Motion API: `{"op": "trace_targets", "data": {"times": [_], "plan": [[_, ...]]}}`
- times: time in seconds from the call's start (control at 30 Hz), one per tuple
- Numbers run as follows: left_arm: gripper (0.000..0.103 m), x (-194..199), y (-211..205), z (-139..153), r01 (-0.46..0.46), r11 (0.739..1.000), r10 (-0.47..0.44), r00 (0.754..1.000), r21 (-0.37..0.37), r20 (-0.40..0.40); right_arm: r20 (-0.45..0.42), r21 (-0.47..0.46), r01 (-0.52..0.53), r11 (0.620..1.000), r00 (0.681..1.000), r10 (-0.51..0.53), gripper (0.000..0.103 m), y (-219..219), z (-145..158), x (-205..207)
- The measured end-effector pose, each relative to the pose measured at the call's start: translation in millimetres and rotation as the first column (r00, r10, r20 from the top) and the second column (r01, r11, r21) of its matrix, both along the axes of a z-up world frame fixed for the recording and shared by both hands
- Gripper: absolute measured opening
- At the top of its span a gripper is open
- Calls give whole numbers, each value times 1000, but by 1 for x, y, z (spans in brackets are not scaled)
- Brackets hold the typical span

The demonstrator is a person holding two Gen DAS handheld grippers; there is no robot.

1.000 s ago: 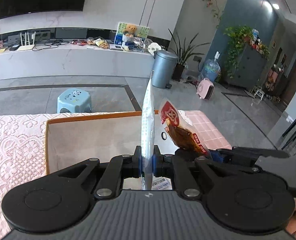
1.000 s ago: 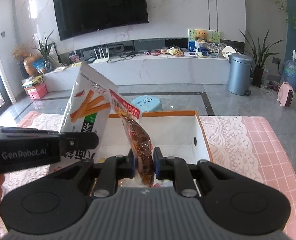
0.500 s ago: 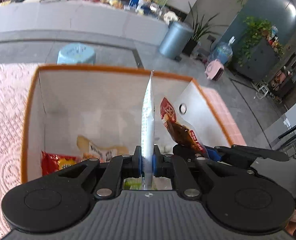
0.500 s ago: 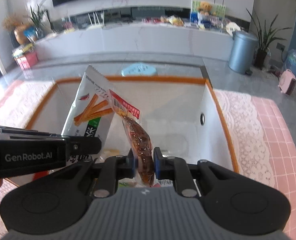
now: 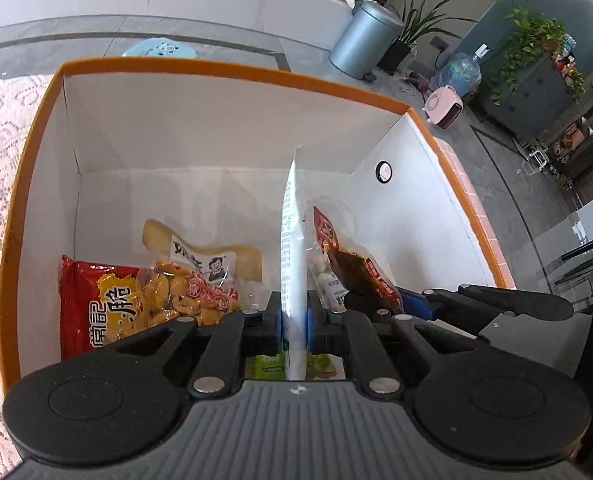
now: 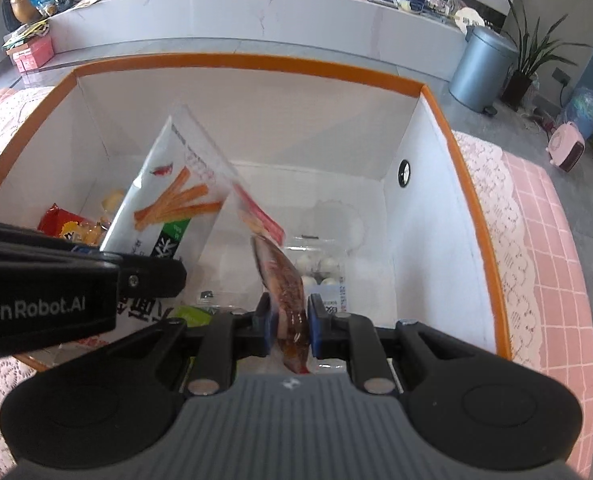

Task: Organize snacks
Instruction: 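Lower both packets into the box and open both tools, then withdraw both tools from the box back toward the remaining snacks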

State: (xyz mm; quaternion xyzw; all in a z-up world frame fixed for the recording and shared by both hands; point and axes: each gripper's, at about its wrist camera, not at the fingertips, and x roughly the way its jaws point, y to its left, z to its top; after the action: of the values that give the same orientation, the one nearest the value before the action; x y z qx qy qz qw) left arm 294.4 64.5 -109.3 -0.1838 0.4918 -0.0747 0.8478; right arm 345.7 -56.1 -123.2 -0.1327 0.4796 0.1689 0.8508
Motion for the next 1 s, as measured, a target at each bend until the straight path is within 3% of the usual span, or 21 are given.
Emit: {"op": "trace_targets", "data": {"times": [0.13, 0.27, 0.47, 0.6, 0.73, 1.0], "plan": [[16, 2, -4, 1, -3, 999, 3, 1000, 43, -5, -10, -15, -2, 1000, 1000, 2, 14, 5, 0, 2], [17, 1, -2, 1, -11, 999, 11, 1000, 35, -10, -39, -10, 16, 1000, 999, -17, 18, 2, 0, 9], [37, -1, -4, 5, -21, 996, 22, 1000, 83, -5, -50, -13, 27, 1000, 998, -28, 33, 3, 1, 14], [54, -6, -8, 17, -16, 990, 11, 999, 138, 37, -42, -14, 26, 1000, 999, -26, 49, 1, 6, 9], [62, -14, -2, 28, -41, 993, 34, 997, 110, 72, -17, -14, 25, 1000, 1000, -25, 61, -2, 19, 6], [64, -48, 2, 64, -65, 990, 37, 976, 122, 214, 81, 37, 63, 997, 995, -66, 72, -19, 53, -16]]}}
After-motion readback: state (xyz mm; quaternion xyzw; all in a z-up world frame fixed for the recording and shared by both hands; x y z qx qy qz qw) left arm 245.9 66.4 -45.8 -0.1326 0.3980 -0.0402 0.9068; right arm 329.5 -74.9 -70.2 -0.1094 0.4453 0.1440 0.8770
